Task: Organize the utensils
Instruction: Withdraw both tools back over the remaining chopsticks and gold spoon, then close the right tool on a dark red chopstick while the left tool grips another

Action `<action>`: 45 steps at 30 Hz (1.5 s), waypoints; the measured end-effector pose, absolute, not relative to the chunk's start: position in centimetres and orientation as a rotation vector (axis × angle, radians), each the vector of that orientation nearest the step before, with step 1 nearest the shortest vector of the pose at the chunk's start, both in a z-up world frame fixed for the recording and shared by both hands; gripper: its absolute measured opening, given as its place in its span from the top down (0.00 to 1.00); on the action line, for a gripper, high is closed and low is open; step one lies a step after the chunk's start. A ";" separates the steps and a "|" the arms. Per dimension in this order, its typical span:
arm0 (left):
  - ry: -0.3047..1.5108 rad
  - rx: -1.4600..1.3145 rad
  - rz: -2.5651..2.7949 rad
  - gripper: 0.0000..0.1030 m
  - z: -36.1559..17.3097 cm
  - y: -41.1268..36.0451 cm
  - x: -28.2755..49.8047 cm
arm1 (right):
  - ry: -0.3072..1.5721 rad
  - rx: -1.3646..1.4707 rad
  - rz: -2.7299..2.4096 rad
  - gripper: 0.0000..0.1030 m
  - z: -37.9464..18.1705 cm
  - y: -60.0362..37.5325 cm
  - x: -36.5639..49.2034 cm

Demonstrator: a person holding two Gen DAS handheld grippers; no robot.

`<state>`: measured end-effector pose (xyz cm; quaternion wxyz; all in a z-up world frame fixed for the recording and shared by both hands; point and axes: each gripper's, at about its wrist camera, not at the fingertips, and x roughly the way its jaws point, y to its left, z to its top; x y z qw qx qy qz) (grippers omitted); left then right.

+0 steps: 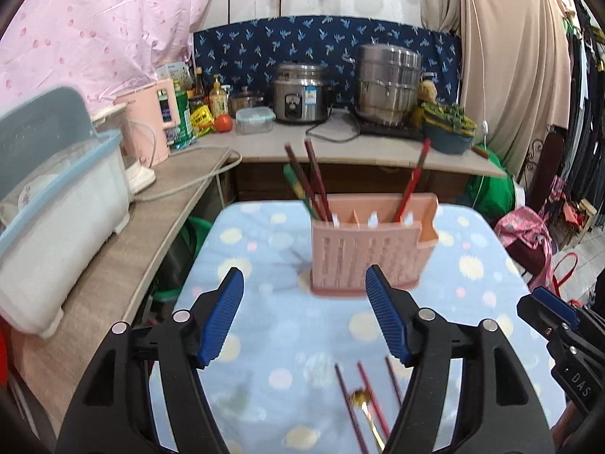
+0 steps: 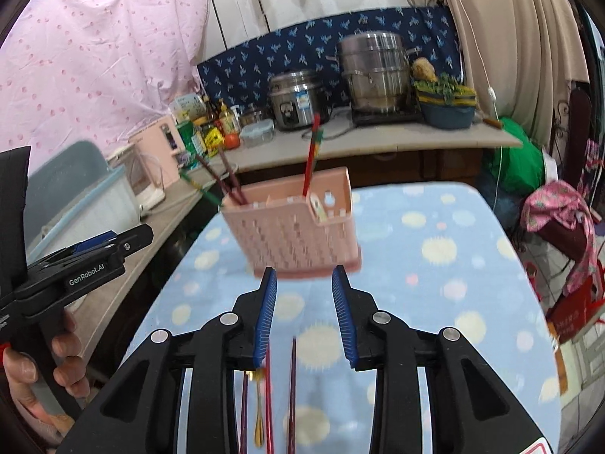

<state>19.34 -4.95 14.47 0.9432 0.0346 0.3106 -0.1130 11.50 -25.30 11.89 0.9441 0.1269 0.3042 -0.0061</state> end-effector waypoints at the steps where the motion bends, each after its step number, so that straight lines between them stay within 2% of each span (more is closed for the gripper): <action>1: 0.646 0.076 -0.229 0.38 13.6 -4.8 18.5 | 0.633 0.266 -0.012 0.71 11.3 -25.2 10.8; 18: 0.893 0.134 -0.251 0.38 1.8 -4.5 9.0 | 0.872 0.232 -0.010 0.71 -0.2 -21.1 1.6; 28: 0.975 0.142 -0.256 0.38 -1.3 -4.2 6.9 | 0.916 0.193 0.003 0.71 -2.5 -19.3 0.6; 32: 0.990 0.137 -0.256 0.38 -1.9 -3.9 6.6 | 0.923 0.182 0.006 0.74 -2.8 -18.9 0.5; 36: 1.002 0.134 -0.260 0.38 -2.1 -3.9 6.4 | 0.933 0.159 0.003 0.84 -3.3 -18.6 0.4; 45: 1.012 0.143 -0.284 0.38 -2.5 -4.7 6.0 | 0.926 0.134 -0.012 0.92 -3.5 -18.6 0.2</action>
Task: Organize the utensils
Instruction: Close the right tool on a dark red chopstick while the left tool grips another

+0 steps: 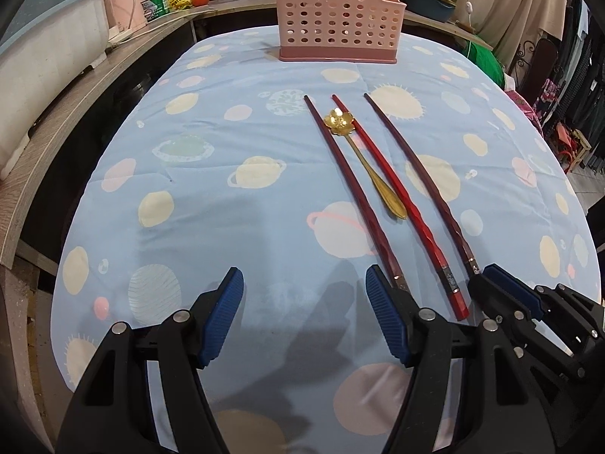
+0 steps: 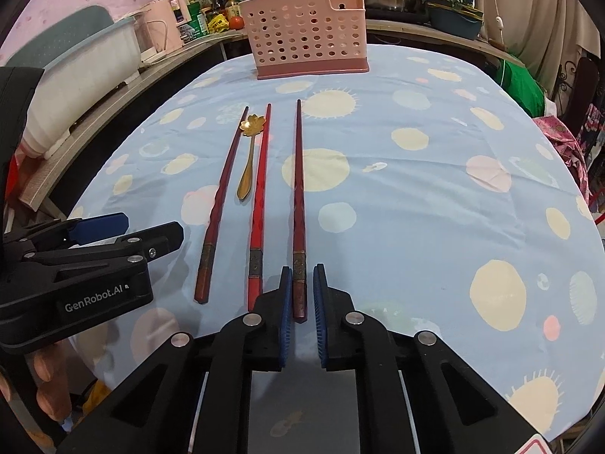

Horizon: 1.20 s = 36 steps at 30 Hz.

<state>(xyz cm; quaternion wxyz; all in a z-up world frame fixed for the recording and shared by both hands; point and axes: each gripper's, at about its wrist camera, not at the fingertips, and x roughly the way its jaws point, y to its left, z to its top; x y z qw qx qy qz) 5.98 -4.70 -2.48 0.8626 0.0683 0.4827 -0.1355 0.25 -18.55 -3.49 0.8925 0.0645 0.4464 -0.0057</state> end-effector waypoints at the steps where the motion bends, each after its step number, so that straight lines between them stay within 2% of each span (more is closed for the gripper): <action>1: 1.013 0.145 -0.288 0.38 -2.5 -4.8 5.9 | 0.925 0.128 -0.013 0.92 -3.5 -18.5 0.2; 26: 1.028 0.183 -0.350 0.39 -3.6 -7.7 5.3 | 0.924 0.155 -0.002 0.93 -3.6 -19.1 -0.3; 32: 1.021 0.193 -0.367 0.56 -3.4 -7.8 4.9 | 0.925 0.157 -0.002 0.93 -3.6 -19.1 -0.3; 35: 1.025 0.190 -0.376 0.69 -3.3 -7.7 4.9 | 0.925 0.156 -0.002 0.93 -3.6 -19.1 -0.3; 36: 1.029 0.186 -0.380 0.76 -3.2 -7.6 4.9 | 0.925 0.156 -0.002 0.93 -3.6 -19.1 -0.4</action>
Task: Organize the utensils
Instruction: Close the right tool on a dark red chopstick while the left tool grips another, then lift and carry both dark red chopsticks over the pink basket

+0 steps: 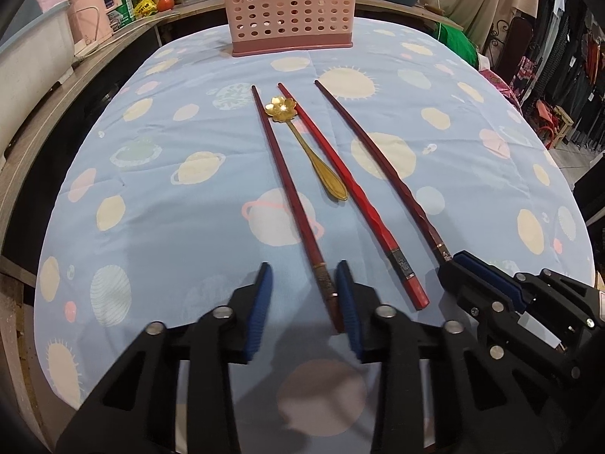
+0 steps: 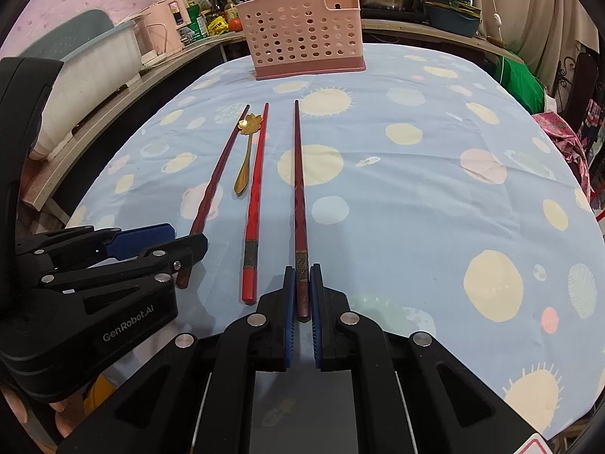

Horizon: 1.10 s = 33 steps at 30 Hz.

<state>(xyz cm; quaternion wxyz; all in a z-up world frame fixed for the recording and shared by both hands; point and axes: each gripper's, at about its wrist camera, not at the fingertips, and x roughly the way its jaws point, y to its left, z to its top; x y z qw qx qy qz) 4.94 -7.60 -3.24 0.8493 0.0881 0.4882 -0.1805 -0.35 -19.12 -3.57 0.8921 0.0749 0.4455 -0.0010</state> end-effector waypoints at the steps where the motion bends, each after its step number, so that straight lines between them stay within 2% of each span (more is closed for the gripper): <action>1: 1.031 0.182 -0.383 0.83 -3.2 -7.6 4.9 | 0.925 0.155 -0.002 0.93 -3.6 -19.1 -0.3; 3: 1.039 0.171 -0.392 0.90 -3.2 -7.4 4.9 | 0.925 0.157 -0.001 0.93 -3.6 -19.1 -0.3; 6: 1.049 0.155 -0.402 0.91 -3.1 -7.0 5.0 | 0.928 0.160 0.000 0.93 -3.5 -19.1 -0.4; 19: 1.027 0.113 -0.363 0.93 -1.3 -5.4 5.3 | 0.886 0.189 0.002 0.93 -1.5 -19.6 -1.1; 33: 0.930 0.040 -0.350 0.93 4.4 -3.6 7.1 | 0.757 0.226 -0.002 0.93 4.2 -21.3 0.2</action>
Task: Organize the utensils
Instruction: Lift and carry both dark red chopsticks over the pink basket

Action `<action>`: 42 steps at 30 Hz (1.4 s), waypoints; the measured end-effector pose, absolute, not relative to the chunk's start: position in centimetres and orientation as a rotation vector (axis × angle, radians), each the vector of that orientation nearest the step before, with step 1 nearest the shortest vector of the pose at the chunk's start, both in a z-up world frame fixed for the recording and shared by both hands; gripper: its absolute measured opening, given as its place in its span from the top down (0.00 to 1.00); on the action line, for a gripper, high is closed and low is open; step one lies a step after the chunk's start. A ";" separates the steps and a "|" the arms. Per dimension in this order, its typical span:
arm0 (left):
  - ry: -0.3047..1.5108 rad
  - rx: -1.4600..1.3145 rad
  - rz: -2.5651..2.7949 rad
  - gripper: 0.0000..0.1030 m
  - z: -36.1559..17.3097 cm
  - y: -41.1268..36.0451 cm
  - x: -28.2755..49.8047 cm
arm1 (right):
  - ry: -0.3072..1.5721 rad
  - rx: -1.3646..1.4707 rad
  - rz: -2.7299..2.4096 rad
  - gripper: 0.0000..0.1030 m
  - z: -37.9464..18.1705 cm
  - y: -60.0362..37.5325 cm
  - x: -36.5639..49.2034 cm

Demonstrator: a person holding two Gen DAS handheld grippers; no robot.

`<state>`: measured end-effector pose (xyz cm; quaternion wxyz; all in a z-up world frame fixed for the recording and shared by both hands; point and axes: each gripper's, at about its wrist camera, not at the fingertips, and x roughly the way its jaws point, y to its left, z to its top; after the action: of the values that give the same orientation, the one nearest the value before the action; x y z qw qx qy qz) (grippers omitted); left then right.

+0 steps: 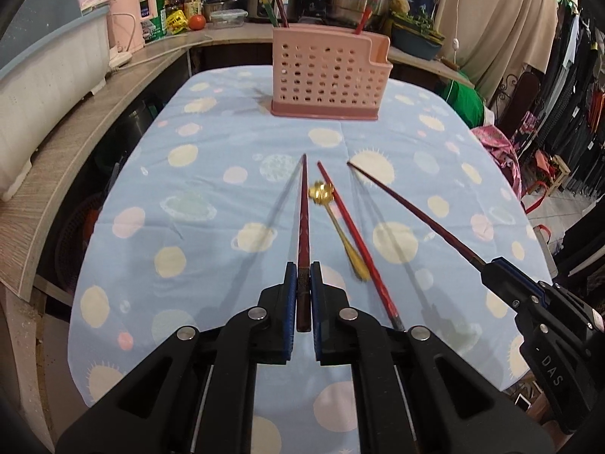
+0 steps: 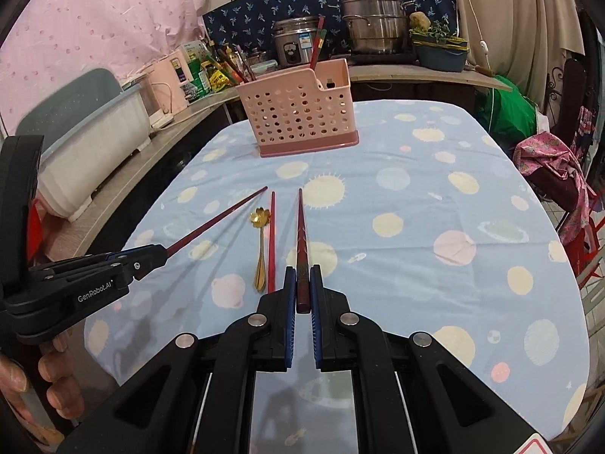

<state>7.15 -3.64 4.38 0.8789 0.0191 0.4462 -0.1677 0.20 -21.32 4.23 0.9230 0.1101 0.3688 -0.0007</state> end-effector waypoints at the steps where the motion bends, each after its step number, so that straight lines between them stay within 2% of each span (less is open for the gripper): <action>1: 0.923 0.035 -0.349 0.93 4.8 -3.6 7.3 | 0.746 0.229 -0.002 0.93 4.7 -21.5 0.4; 15: 0.794 -0.005 -0.343 0.93 11.4 -3.5 11.4 | 0.606 0.205 -0.003 0.93 10.3 -22.7 3.7; 33: 0.718 -0.006 -0.340 0.93 16.4 -5.1 18.3 | 0.482 0.227 0.029 0.93 16.1 -24.4 10.8; 42: 0.622 -0.003 -0.371 0.93 21.6 -6.8 20.4 | 0.416 0.265 0.046 0.93 20.0 -25.7 14.0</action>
<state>20.42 -6.77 21.64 0.9352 -0.0013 0.3042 -0.1815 13.97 -25.75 20.00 0.9695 0.1312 0.2057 0.0230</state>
